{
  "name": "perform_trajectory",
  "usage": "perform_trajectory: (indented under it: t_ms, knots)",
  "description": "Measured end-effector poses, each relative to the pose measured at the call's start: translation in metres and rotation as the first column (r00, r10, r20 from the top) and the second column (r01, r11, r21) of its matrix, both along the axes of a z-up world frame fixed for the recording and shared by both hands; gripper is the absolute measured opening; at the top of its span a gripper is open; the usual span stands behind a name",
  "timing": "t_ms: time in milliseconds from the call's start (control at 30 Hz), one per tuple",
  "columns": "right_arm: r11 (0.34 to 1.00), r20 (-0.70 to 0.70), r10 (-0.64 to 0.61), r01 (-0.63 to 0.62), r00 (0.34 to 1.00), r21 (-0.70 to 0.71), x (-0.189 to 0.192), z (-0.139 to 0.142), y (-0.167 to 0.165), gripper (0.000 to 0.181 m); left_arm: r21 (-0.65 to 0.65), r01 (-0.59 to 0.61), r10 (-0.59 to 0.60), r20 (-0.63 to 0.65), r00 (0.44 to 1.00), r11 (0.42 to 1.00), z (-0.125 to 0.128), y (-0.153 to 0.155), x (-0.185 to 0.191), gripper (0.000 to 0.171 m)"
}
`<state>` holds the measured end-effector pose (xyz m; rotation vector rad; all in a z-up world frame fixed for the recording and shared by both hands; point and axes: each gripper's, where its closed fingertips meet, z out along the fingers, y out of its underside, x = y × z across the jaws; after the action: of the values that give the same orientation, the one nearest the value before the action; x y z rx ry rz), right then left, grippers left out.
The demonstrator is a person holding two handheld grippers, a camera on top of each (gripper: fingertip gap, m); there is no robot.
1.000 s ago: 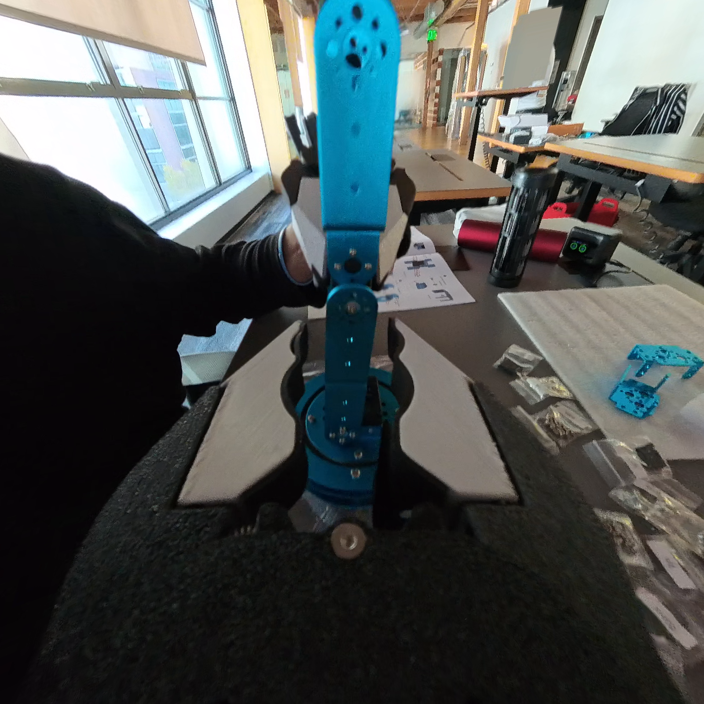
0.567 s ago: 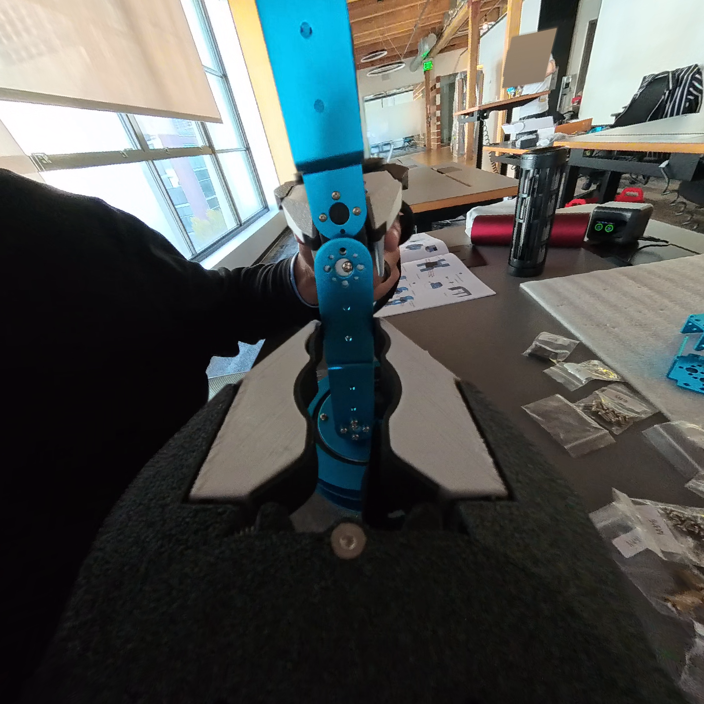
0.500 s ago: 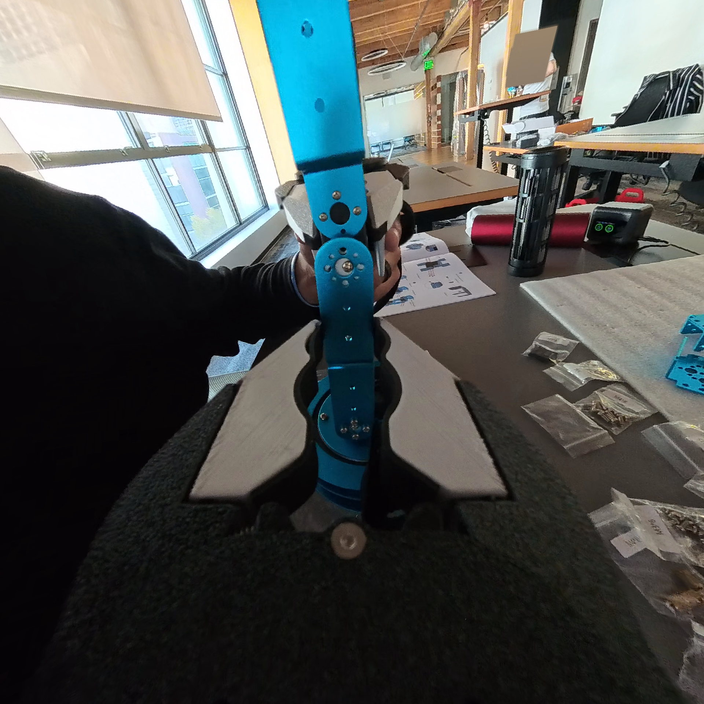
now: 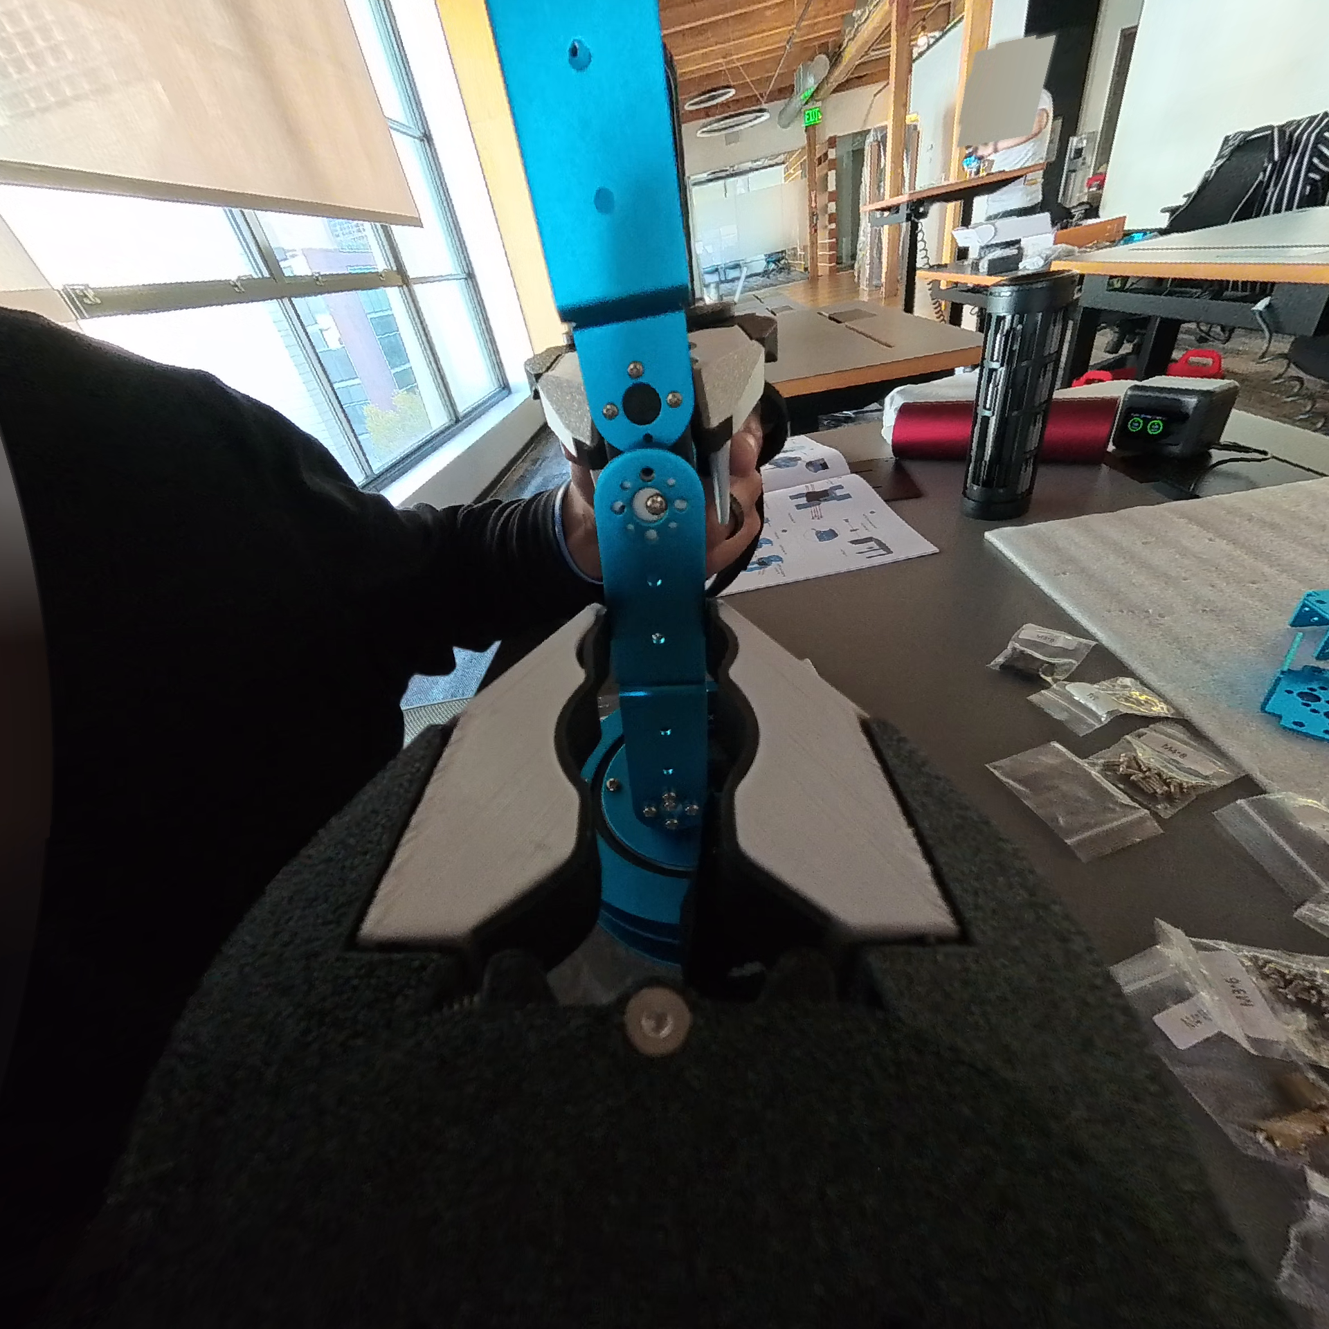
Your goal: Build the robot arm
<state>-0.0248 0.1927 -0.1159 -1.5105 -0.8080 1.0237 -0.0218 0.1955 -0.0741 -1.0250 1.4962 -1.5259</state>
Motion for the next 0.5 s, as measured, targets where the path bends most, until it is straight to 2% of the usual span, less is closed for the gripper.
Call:
perform_trajectory:
  t_ms: [100, 200, 333, 500]
  knots:
    - [0.999, 0.005, 0.047, -0.047, 0.999, -0.001, 0.004, 0.003, -0.005, 0.033, -0.007, 0.001, -0.001, -0.001, 1.000, 1.000, 0.000, 0.000, 0.000, 0.019]
    - [0.996, 0.006, 0.089, -0.089, 0.996, 0.005, 0.018, 0.013, -0.008, 0.055, -0.031, 0.008, -0.008, -0.009, 1.000, 0.999, 0.000, 0.000, 0.000, 0.020]
    - [0.996, 0.089, 0.049, -0.055, 0.995, 0.072, 0.013, 0.012, -0.008, 0.049, 0.004, 0.003, -0.003, -0.007, 1.000, 1.000, -0.001, -0.002, -0.002, 0.020]
    - [0.992, -0.018, 0.012, -0.009, 1.000, 0.122, 0.012, 0.047, -0.009, 0.044, -0.026, 0.005, -0.005, -0.023, 1.000, 1.000, -0.002, -0.003, -0.004, 0.021]
